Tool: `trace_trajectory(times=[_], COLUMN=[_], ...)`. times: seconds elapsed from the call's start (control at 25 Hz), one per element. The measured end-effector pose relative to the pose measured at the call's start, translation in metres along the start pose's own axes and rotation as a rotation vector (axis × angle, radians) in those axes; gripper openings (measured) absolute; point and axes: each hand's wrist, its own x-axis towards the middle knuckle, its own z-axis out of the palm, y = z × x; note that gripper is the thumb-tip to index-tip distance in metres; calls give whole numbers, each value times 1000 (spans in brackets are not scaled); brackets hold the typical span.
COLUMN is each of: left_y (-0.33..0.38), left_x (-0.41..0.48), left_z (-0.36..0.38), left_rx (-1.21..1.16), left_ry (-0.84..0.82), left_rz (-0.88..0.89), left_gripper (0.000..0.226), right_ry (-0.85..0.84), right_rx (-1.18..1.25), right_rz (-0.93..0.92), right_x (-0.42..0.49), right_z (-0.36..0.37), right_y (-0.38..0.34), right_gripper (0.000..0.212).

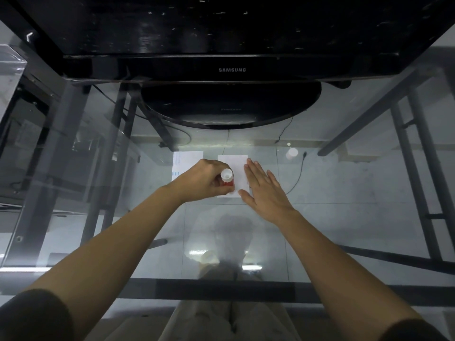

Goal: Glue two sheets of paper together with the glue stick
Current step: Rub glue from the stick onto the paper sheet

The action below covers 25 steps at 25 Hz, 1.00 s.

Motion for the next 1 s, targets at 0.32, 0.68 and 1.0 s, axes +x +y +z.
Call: trace_trajectory(times=[0.32,0.68,1.0], left_y=[-8,-20,-6], left_x=[3,14,22], left_z=[-8,-21,-13], left_rx=[-51,-15,10], left_ry=[151,180,68], left_rz=[-78,-149,-96], left_gripper=[20,22,27], right_ry=[12,2,4], right_rx=[16,8,13], right_rz=[-7,-5,-1], right_x=[0,0,0], right_z=[1,1,1], right_y=[1,1,1], right_gripper=[64,64,65])
